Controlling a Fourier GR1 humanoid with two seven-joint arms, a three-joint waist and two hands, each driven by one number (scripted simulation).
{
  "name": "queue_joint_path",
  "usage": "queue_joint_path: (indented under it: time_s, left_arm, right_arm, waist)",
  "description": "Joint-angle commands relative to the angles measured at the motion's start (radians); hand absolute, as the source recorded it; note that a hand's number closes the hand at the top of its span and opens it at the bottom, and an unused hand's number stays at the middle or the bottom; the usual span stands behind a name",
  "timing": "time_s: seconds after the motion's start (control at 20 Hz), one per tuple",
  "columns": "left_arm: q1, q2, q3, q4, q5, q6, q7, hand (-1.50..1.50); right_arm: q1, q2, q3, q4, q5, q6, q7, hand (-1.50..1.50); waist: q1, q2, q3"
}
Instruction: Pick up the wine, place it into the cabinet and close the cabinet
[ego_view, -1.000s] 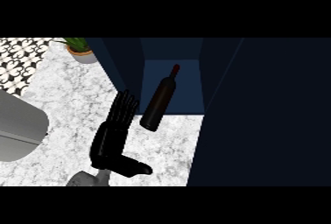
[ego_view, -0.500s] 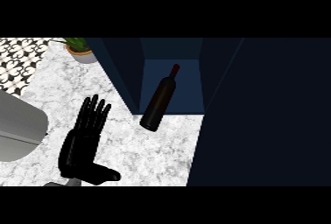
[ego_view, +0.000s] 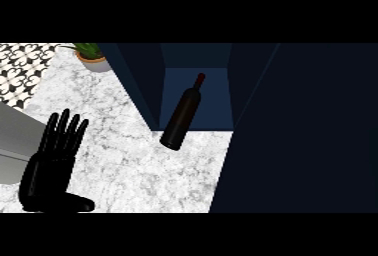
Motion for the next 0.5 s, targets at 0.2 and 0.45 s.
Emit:
queue_joint_path:
  time_s: [0.2, 0.45]
  left_arm:
    - [0.009, 0.085, 0.104, 0.008, 0.070, -0.070, 0.040, -1.50]
    - [0.028, 0.087, 0.093, -0.041, 0.076, -0.091, 0.053, -1.50]
  right_arm:
    - [-0.032, 0.019, 0.069, -0.253, -0.016, -0.001, 0.156, 1.50]
    - [-0.150, 0.138, 0.136, -0.151, 0.001, -0.011, 0.218, 1.50]
  waist:
    - [-0.003, 0.002, 0.000]
    - [0.024, 0.003, -0.001]
